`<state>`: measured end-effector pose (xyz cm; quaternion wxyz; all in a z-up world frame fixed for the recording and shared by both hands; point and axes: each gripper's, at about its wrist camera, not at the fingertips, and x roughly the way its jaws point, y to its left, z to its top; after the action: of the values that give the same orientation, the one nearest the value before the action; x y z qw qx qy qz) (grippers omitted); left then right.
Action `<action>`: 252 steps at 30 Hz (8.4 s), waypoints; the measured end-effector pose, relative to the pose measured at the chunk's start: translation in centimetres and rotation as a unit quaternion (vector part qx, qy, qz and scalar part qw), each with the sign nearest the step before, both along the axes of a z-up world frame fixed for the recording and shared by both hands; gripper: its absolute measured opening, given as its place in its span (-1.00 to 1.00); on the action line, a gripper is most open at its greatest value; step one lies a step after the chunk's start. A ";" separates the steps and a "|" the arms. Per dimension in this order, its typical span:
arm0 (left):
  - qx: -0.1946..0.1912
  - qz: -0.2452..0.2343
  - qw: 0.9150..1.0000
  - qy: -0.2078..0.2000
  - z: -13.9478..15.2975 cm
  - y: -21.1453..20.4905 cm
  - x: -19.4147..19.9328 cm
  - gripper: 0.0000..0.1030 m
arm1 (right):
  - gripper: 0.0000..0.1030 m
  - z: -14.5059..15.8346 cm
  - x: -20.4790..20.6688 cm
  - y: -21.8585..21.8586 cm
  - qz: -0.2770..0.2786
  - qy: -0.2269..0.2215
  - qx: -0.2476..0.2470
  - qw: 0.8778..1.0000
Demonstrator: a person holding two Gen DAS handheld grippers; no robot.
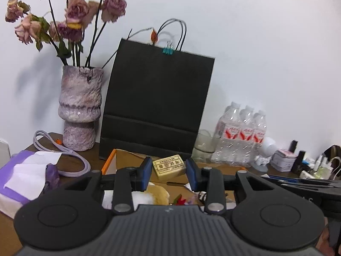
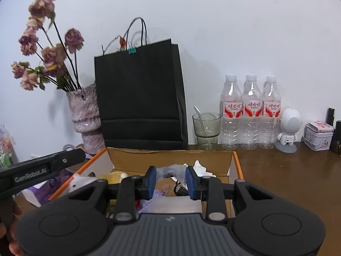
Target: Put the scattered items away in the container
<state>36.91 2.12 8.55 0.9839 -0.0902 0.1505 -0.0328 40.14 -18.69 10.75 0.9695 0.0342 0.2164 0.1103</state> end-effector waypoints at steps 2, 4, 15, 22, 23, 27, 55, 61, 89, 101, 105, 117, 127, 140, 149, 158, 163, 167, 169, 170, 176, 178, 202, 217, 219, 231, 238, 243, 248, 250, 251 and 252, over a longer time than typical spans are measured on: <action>0.008 0.005 1.000 0.014 -0.8 0.1 0.8 -0.31 | -0.45 -0.6 0.8 0.1 0.001 0.013 -0.002 1.000; 0.011 0.008 0.999 0.029 -1.5 0.3 1.4 -0.31 | -0.45 -1.3 1.4 0.2 0.001 0.027 -0.008 1.000; 0.038 0.011 0.997 0.068 -3.7 0.0 2.7 -0.30 | -0.43 -3.2 2.8 -0.1 -0.008 0.067 -0.019 0.998; 0.026 0.046 0.996 0.067 -3.3 0.7 2.5 1.00 | 0.95 -3.3 3.1 -0.9 -0.023 0.077 -0.015 0.997; 0.025 0.054 0.996 0.062 -3.0 0.9 2.3 1.00 | 0.95 -3.2 3.0 -1.0 -0.021 0.074 -0.016 0.997; 0.020 0.070 0.996 0.060 -2.5 1.4 2.2 1.00 | 1.00 -2.9 3.1 -1.3 -0.025 0.076 -0.012 0.997; 0.032 0.028 0.999 0.019 -0.9 0.8 -4.8 1.00 | 1.00 -2.2 -2.0 -1.3 -0.034 0.054 -0.018 0.998; 0.045 0.017 0.998 0.027 -2.0 1.6 -8.3 1.00 | 1.00 -2.7 -6.1 -2.4 -0.035 0.041 -0.025 0.998; 0.012 0.033 0.993 0.112 -7.5 5.1 -11.1 1.00 | 0.91 -9.8 -9.5 0.8 0.004 0.118 -0.080 0.990; 0.025 0.026 0.991 0.125 -8.1 4.2 -10.7 1.00 | 0.21 -9.5 -6.2 1.9 -0.007 0.120 -0.050 0.991; 0.029 0.011 0.991 0.132 -8.2 2.4 -9.9 1.00 | 0.21 -9.2 -7.0 0.3 -0.016 0.108 -0.053 0.993; 0.093 0.004 0.983 0.157 -9.3 -8.4 -4.2 0.99 | 0.22 -8.6 -7.2 -6.6 -0.036 0.115 -0.020 0.993; 0.084 0.039 0.981 0.172 -9.6 -8.8 -3.0 -0.48 | 0.22 -9.0 -6.7 -8.7 -0.050 0.122 -0.010 0.991; 0.066 -0.001 0.988 0.139 -9.1 -8.0 -5.6 -0.67 | 0.22 -8.8 -7.3 -7.7 -0.043 0.111 -0.032 0.992; 0.034 -0.009 0.993 0.115 -7.9 -3.6 -9.1 -0.67 | 0.22 -8.4 -8.7 -6.1 -0.015 0.099 -0.054 0.994; 0.020 -0.016 0.998 0.062 -3.7 -0.3 -10.8 -0.67 | 0.22 -3.6 -10.9 -3.3 0.041 0.047 -0.046 0.997; 0.017 -0.026 0.999 0.024 -1.1 -0.9 -9.1 -0.67 | 0.22 -1.5 -8.9 -1.8 0.038 0.037 -0.047 0.997; 0.012 -0.029 0.999 0.000 0.3 -1.4 -7.5 -0.67 | 0.22 -0.2 -6.1 -0.8 0.028 0.029 -0.038 0.998; 0.013 -0.028 1.000 -0.007 0.7 -1.6 -6.6 -0.67 | 0.22 0.0 -4.5 -0.4 0.014 0.027 -0.033 0.999; 0.014 -0.024 1.000 -0.010 0.8 -1.7 -6.0 -0.67 | 0.22 -0.1 -3.6 -0.3 0.008 0.031 -0.029 0.999; 0.017 -0.005 1.000 0.006 -0.6 -1.8 -1.3 -0.67 | 0.22 -0.9 0.7 0.3 0.000 0.050 -0.013 0.999; 0.018 -0.004 1.000 0.016 -1.2 -1.8 0.3 -0.67 | 0.22 -1.2 1.9 0.6 -0.002 0.055 -0.017 0.998; 0.029 0.050 0.996 0.074 -1.5 0.1 3.2 1.00 | 1.00 -1.8 4.7 -0.4 -0.017 0.098 -0.015 0.995; 0.045 0.026 0.998 0.035 0.4 -0.5 -2.8 1.00 | 1.00 -0.4 -0.9 -0.7 -0.024 0.080 -0.027 0.996; 0.046 0.021 0.998 0.031 0.2 -0.6 -4.2 1.00 | 1.00 -0.6 -2.3 -0.8 -0.024 0.073 -0.029 0.997; 0.057 0.014 0.998 0.037 -4.6 -1.1 -11.8 1.00 | 1.00 -5.2 -10.2 -0.2 -0.033 0.023 -0.041 0.998; 0.070 0.034 0.996 0.046 -7.2 -0.5 -13.7 1.00 | 1.00 -8.0 -12.0 0.1 -0.031 0.024 -0.045 0.998; 0.081 0.048 0.995 0.013 -7.2 -0.5 -15.0 1.00 | 1.00 -8.6 -12.6 0.8 -0.019 0.004 -0.056 0.998; 0.108 0.047 0.993 0.001 -7.1 -1.4 -15.5 1.00 | 1.00 -8.5 -13.1 0.7 -0.022 -0.003 -0.043 0.999; 0.118 0.048 0.992 -0.002 -7.1 -1.8 -15.6 1.00 | 1.00 -8.5 -13.2 0.6 -0.028 -0.007 -0.041 0.999; 0.122 0.049 0.991 -0.004 -7.1 -1.9 -15.6 1.00 | 1.00 -8.5 -13.3 0.6 -0.029 -0.009 -0.040 0.999; 0.125 0.049 0.991 -0.006 -7.1 -2.0 -15.7 1.00 | 1.00 -8.4 -13.3 0.6 -0.029 -0.011 -0.041 0.999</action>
<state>21.22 0.14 1.47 0.9889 0.0262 0.1425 0.0336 26.83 -18.11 2.30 0.9752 -0.0009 0.2087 0.0738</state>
